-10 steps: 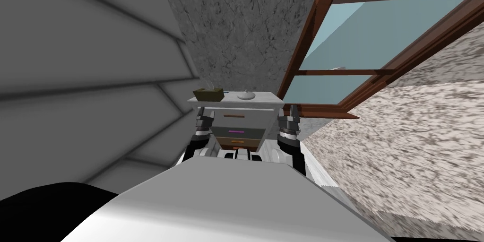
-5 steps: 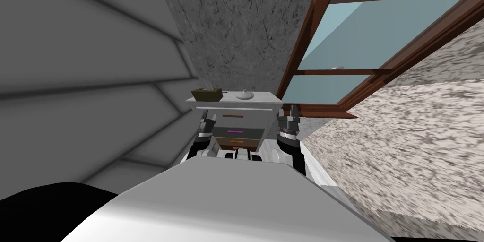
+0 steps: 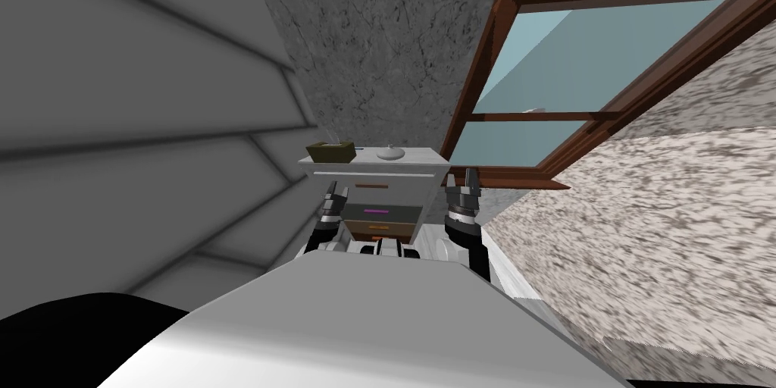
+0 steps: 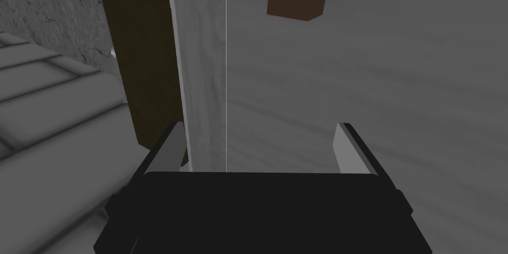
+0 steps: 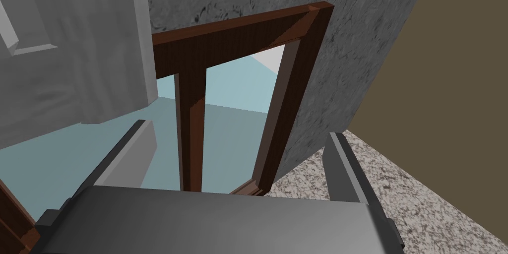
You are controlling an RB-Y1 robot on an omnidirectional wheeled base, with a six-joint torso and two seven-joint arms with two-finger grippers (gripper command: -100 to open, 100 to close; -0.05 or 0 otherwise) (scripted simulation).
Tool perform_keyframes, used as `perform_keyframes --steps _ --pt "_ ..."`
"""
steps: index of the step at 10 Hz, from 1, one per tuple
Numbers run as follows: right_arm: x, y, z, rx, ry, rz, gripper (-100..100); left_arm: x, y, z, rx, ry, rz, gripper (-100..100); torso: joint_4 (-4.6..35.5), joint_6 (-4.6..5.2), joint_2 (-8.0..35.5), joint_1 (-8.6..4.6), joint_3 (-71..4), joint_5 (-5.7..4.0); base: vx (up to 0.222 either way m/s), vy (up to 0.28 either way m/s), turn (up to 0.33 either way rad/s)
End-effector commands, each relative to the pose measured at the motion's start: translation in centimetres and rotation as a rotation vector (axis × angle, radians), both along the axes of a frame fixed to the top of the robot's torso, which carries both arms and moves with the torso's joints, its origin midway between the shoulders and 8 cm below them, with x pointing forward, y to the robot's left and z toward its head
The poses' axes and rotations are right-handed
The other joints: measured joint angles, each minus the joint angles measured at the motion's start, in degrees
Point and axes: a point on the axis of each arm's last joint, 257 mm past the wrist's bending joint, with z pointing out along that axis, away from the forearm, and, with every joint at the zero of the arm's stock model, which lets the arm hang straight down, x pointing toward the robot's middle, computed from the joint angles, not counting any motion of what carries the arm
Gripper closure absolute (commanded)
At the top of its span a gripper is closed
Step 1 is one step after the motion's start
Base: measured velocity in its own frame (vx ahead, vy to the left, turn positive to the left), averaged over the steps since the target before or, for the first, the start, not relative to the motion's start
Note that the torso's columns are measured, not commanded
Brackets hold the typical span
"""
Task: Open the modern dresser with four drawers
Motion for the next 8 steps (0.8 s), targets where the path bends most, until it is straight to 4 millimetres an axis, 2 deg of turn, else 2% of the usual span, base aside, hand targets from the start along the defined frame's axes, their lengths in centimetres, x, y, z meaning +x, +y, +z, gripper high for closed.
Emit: perform_keyframes --steps 1,2,5,8 --pt "0.0 0.0 0.0 0.0 0.0 0.0 0 0.1 0.3 -2.7 0.008 0.037 -0.005 -100 0.0 0.0 0.0 -0.01 0.0 0.01 0.005 -0.024 -0.013" --pt "0.0 0.0 0.0 0.0 0.0 0.0 0 0.1 0.3 -3.0 0.008 0.045 -0.004 -100 0.0 0.0 -0.1 -0.02 0.0 0.0 0.005 -0.016 0.002" --pt "0.0 0.0 0.0 0.0 0.0 0.0 0 0.2 0.7 -6.2 0.014 0.088 -0.006 -100 -0.1 0.07 -0.2 0.05 -0.1 0.07 0.001 -0.018 -0.012" --pt "0.0 0.0 0.0 0.0 0.0 0.0 0 0.1 0.9 -8.4 0.013 0.119 -0.005 -100 0.0 0.03 -0.1 0.01 0.0 0.02 0.007 -0.019 -0.006"
